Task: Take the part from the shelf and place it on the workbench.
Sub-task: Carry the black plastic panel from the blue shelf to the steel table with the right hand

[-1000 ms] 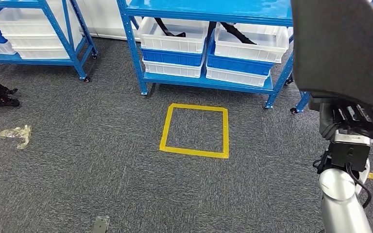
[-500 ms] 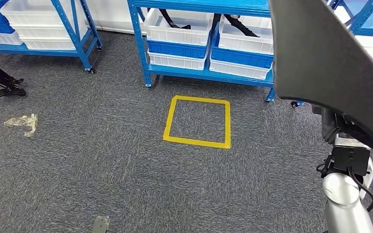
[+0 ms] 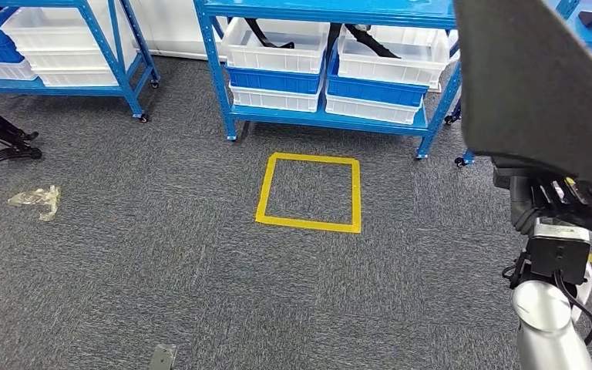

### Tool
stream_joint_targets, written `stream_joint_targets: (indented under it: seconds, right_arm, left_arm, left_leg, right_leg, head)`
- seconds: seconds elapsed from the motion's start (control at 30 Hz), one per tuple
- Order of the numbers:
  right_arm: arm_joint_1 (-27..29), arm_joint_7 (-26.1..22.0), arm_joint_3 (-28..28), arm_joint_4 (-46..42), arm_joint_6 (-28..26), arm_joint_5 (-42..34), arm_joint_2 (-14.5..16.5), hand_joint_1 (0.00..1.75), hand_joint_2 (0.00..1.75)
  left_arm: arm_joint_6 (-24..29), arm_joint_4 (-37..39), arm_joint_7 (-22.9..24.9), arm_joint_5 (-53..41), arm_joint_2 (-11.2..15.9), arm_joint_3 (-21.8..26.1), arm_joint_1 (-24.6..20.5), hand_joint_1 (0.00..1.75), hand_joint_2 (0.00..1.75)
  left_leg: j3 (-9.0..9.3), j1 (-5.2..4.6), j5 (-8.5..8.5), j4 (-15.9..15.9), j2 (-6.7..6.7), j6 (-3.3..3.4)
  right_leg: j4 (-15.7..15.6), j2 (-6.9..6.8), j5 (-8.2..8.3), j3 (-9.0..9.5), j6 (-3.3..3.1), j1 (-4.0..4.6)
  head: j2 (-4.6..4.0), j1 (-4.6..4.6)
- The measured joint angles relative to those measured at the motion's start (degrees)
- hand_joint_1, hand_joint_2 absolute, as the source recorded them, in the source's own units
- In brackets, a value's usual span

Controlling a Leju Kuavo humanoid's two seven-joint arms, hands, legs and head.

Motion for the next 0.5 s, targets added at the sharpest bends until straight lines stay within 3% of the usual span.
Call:
stream_joint_targets:
  seconds: [0.1,0.17,0.27,0.5]
  right_arm:
    - [0.1,0.0,-0.1,0.0,0.0,0.0,-0.2,1.75,1.75]
    - [0.2,0.1,-0.2,0.0,0.2,0.0,-0.4,1.75,1.75]
    - [0.2,0.1,-0.3,0.0,0.4,0.0,-0.6,1.75,1.75]
    - [0.2,0.1,-0.2,0.0,0.4,0.0,-0.5,1.75,1.75]
  left_arm:
    - [0.2,0.0,0.1,0.0,0.1,-0.1,-0.1,0.0,1.75]
    - [0.4,0.0,0.1,0.0,0.1,-0.2,-0.1,0.0,1.75]
    - [0.5,0.0,0.1,0.1,0.1,-0.3,-0.1,0.0,1.75]
    - [0.6,0.0,0.1,0.4,0.2,-0.3,-0.1,0.0,1.75]
  left_leg:
    - [0.57,-0.44,-0.19,-2.2,-0.03,0.59]
    - [0.5,-0.59,-0.01,-2.8,-0.04,0.71]
    - [0.44,-0.93,0.16,-3.0,-0.07,0.89]
    - [-0.15,-1.54,0.25,-2.5,-0.06,2.03]
  right_leg:
    - [-0.1,-0.02,0.36,-0.52,0.86,0.18]
    - [-0.4,-0.05,0.55,-0.68,1.0,0.28]
    - [-0.7,-0.1,0.76,-0.63,1.11,0.18]
    - [-1.1,-0.09,1.46,-0.88,2.56,-0.4]
  head:
    - [0.0,-0.04]
    - [0.0,-0.02]
    - [0.0,0.01]
    - [0.0,-0.03]
